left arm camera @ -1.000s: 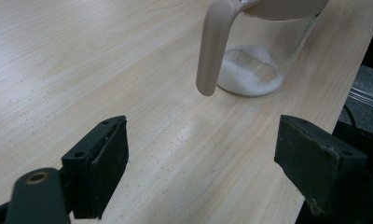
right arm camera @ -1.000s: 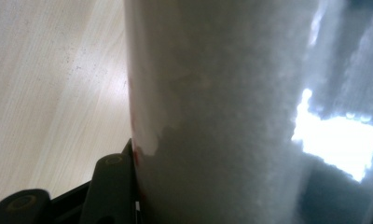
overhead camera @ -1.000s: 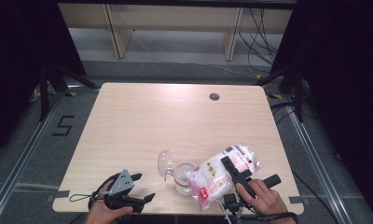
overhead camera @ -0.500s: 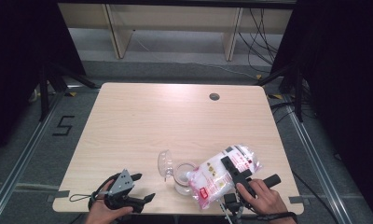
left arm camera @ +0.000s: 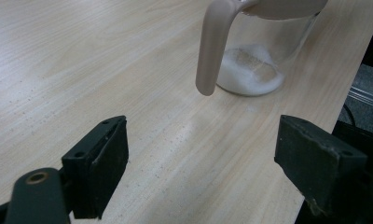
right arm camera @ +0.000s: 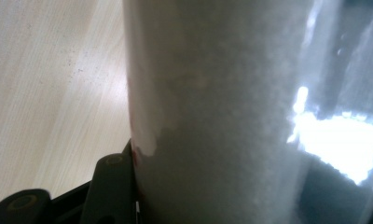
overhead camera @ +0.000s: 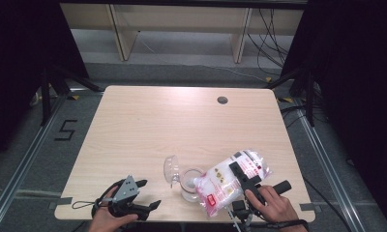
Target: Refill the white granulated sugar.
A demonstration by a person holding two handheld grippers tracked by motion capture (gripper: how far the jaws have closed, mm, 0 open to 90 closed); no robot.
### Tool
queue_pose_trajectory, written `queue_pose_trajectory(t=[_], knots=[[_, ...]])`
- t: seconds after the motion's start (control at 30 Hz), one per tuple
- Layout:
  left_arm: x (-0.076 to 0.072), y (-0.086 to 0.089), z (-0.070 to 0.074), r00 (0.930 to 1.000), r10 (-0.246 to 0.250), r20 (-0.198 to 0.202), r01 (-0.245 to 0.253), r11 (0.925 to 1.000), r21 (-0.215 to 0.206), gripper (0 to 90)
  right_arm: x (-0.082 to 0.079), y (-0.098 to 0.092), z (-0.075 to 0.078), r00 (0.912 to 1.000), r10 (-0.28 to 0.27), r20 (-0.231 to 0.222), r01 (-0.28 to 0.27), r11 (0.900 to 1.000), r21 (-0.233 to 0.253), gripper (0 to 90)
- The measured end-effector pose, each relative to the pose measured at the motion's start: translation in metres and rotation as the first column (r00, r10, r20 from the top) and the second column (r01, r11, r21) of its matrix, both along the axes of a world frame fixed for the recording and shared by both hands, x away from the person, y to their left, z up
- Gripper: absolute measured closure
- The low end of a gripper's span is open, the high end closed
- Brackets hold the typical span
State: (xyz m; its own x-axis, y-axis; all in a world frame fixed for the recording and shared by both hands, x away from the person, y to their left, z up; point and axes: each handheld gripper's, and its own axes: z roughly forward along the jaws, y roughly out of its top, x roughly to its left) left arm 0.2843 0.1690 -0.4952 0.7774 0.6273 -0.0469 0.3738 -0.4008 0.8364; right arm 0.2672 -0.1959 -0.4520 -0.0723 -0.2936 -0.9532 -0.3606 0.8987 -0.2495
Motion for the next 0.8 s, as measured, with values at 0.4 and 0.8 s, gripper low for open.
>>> queue_pose_trajectory(t=[0.4,0.8], knots=[[0.0002,0.0001,0.0,1.0,-0.001,-0.002,0.001,1.0,-0.002,17.2,0.0007,-0.0003,-0.0001,0.9999,0.012,0.006,-0.012,1.0,0.004,50.5],[0.0002,-0.0002,-0.0002,1.0,-0.001,-0.001,0.001,1.0,0.0,17.2,0.0012,-0.0004,0.0,0.9998,0.018,0.005,-0.018,1.0,0.001,50.6]])
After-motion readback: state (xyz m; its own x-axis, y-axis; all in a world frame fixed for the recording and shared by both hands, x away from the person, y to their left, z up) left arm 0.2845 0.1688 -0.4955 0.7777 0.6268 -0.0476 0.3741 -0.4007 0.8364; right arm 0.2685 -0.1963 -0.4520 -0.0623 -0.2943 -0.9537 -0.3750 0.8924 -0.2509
